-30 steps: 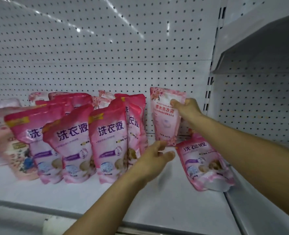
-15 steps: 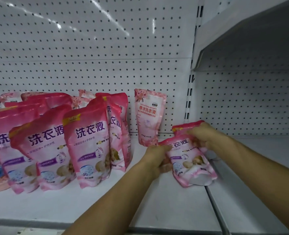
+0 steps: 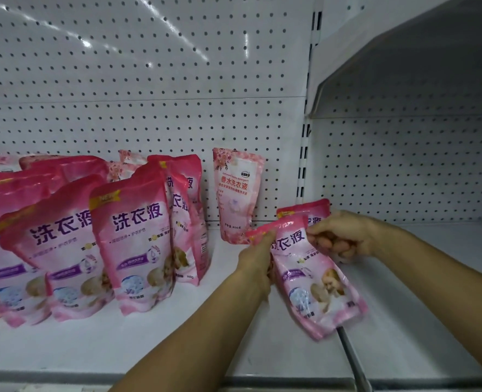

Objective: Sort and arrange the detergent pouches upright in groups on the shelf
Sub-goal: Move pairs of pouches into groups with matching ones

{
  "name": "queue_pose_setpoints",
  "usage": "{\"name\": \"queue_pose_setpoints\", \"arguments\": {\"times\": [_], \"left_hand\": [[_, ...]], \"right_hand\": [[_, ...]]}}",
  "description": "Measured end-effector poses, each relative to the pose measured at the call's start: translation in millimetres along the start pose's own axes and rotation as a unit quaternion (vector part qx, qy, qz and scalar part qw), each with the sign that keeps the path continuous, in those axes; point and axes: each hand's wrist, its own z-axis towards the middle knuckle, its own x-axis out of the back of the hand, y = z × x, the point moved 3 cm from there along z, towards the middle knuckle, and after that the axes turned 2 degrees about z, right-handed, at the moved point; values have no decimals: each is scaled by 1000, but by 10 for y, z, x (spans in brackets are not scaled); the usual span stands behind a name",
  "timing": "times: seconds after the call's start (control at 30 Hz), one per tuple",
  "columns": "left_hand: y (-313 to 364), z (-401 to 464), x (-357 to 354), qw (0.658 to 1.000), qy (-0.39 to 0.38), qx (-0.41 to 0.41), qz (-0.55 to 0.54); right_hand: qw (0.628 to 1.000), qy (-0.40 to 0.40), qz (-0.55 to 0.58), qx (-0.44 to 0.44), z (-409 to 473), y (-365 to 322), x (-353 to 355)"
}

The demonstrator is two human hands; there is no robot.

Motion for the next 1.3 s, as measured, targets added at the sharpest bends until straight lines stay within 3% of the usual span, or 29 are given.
{"name": "queue_pose_setpoints", "arguments": {"times": [0.13, 0.23, 0.4, 0.6, 0.8, 0.87, 1.0, 1.03, 1.07, 1.1, 1.2, 1.3], "left_hand": [[318, -206, -12, 995, -26, -85, -44], [605, -369, -35, 978, -35, -203, 15], [1044, -509, 87, 932, 36, -354, 74], [1091, -274, 244, 916, 116, -333, 189], [1150, -360, 181, 877, 115, -402, 235], [1187, -468, 182, 823, 122, -471, 295], [1163, -859, 172, 632, 139, -654, 392], [1088, -934, 162, 606, 117, -674, 406], [990, -986, 156, 604, 84, -674, 417], [885, -1016, 151, 622, 46, -656, 424], [606, -1022, 151, 753, -51, -521, 400], [441, -963, 203, 873, -133, -368, 291]], "right_hand": [[987, 145, -37, 57, 152, -181, 378], [971, 229, -22, 70, 379, -182, 520], [975, 221, -7, 17, 650, 74, 437], [977, 201, 77, -8, 732, 192, 477], [972, 172, 157, 44, 583, 139, 358], [954, 181, 223, 88, 432, 35, 297], [901, 189, 341, 192, -18, -153, 246], [890, 181, 357, 218, -153, -212, 207], [881, 172, 365, 248, -270, -267, 169], [871, 164, 375, 273, -388, -321, 117], [849, 133, 407, 310, -617, -432, -54], [838, 77, 435, 321, -763, -517, -333]]}}
